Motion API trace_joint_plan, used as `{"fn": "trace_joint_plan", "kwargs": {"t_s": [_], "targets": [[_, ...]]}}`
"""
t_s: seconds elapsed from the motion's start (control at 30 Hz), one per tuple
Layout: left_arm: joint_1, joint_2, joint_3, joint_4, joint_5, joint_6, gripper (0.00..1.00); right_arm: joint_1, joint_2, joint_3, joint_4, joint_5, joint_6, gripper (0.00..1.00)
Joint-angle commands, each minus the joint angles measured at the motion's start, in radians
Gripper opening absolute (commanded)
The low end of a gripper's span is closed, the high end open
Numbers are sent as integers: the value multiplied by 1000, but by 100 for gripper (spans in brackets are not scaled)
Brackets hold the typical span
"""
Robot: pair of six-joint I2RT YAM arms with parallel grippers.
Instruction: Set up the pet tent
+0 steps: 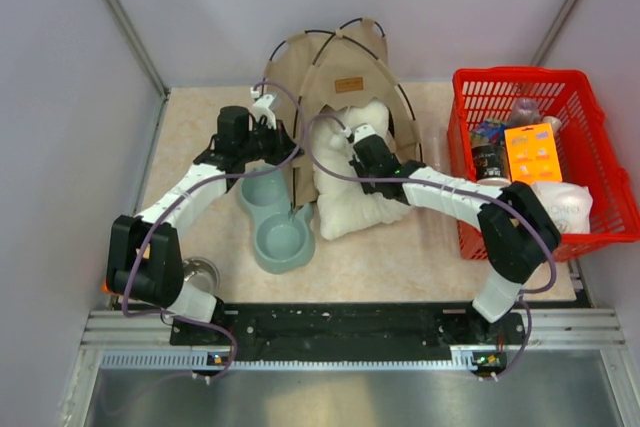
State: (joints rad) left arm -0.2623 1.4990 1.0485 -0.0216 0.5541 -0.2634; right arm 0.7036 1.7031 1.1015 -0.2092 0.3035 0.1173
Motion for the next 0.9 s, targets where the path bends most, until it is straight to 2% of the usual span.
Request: {"fn": "trace_joint_plan", "kwargs": {"t_s": [0.0, 0.2, 0.37, 0.6, 0.8, 0.83, 0.87], "targets": [[1, 32, 31, -73, 21, -16, 0, -12, -46, 84, 48, -168, 13, 0], [0, 29, 36, -116, 29, 23, 0, -122, -183, 152, 126, -300, 134, 0], [0, 32, 35, -115, 87, 29, 0, -187, -126, 201, 266, -423, 159, 0], [0, 38, 36, -80, 142, -14, 0, -187, 50, 239, 416, -396, 240, 0], [1, 55, 38, -52, 145, -40, 0, -179, 93, 187, 498, -308, 317, 0], [0, 58, 38, -51, 144, -43, 0, -176, 104, 192, 493, -308, 317, 1], [0, 60, 39, -48, 136, -46, 0, -173, 108, 205, 472, -308, 315, 10]]}}
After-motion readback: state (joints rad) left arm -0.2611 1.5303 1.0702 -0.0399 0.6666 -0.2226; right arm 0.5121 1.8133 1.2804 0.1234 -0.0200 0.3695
